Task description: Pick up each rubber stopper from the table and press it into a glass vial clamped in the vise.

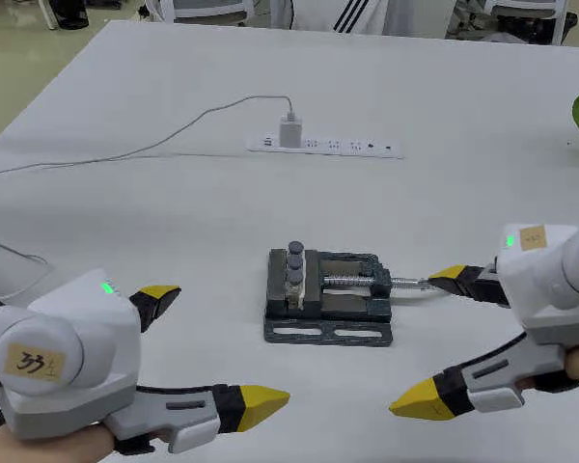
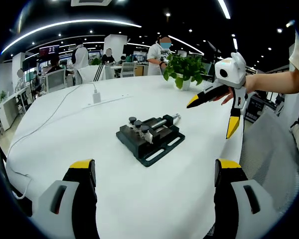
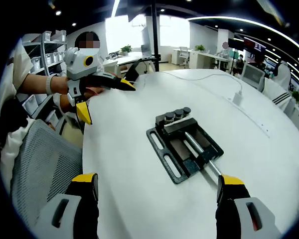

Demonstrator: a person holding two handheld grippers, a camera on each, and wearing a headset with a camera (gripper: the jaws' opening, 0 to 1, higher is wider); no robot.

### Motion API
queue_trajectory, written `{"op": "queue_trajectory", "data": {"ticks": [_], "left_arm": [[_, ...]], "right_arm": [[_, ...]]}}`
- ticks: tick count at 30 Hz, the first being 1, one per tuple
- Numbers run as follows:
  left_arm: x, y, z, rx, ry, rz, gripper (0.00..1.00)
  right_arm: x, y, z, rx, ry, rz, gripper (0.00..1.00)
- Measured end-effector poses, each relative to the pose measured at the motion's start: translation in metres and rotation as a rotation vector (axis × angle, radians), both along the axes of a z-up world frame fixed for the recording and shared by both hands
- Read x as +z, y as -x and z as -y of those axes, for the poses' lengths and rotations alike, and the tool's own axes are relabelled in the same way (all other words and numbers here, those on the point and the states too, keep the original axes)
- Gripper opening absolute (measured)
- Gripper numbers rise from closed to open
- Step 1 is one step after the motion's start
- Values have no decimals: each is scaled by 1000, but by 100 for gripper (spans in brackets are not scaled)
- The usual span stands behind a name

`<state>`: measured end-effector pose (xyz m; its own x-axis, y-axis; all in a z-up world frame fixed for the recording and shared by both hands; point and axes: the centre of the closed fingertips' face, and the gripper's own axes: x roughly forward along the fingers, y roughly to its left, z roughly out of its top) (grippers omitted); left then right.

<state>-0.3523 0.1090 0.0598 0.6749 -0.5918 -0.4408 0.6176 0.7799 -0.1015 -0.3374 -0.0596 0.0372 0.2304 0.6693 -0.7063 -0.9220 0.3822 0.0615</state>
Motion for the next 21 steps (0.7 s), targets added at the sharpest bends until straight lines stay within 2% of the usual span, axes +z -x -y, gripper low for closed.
{"op": "queue_trajectory", "data": {"ticks": [5,12,21], "left_arm": [[-1,2,-2,-4,-13,-8,99],[-2,5,-7,7,-17,-14,99],[-5,8,-7,5,-25,-26,99]], "right_arm": [[-3,1,22,-83,-28,-12,99],[-9,8,45,-155,-48,-25,99],[-13,13,55,-192,-60,-42,99]]}}
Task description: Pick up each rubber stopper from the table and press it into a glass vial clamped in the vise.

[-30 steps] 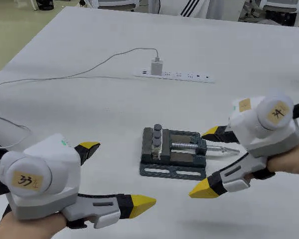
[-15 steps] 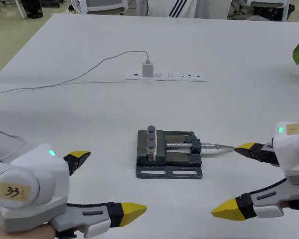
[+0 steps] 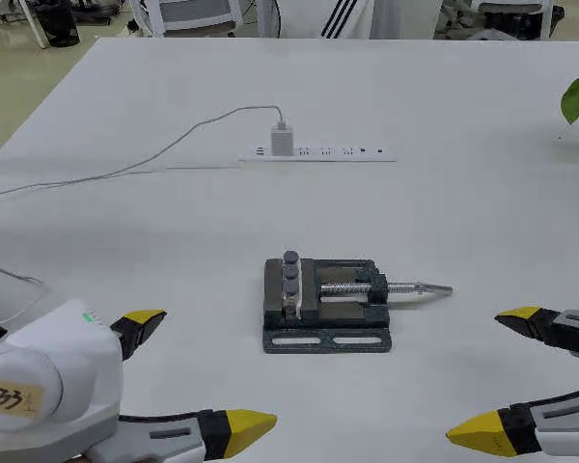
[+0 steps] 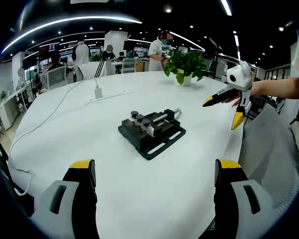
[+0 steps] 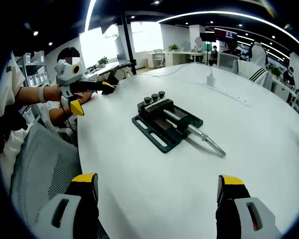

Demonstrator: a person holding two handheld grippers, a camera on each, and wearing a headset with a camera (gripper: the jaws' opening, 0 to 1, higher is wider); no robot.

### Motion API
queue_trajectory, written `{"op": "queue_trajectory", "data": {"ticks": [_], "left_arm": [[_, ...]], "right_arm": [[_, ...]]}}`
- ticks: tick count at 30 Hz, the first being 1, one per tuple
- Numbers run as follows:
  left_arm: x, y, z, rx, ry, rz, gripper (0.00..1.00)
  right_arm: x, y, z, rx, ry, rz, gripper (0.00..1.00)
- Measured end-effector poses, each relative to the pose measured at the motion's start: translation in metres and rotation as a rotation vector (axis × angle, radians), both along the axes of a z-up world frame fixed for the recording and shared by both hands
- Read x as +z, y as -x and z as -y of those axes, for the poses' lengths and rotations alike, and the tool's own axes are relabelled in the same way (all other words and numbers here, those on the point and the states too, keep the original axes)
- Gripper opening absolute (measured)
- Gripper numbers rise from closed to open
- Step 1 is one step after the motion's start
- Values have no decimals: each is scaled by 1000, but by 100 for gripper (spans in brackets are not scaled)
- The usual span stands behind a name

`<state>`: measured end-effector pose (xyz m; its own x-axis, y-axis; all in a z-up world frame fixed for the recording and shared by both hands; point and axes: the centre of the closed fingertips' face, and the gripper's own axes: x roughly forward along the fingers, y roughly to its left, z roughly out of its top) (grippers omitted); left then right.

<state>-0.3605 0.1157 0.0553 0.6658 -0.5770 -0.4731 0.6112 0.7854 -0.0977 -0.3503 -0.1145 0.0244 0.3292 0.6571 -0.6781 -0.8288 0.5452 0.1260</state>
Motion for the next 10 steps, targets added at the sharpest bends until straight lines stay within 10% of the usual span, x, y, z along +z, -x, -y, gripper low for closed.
{"op": "queue_trajectory", "data": {"ticks": [10], "left_arm": [[-1,-1,0,2,-1,0,99]], "right_arm": [[-1,3,-3,-8,-8,0,99]]}}
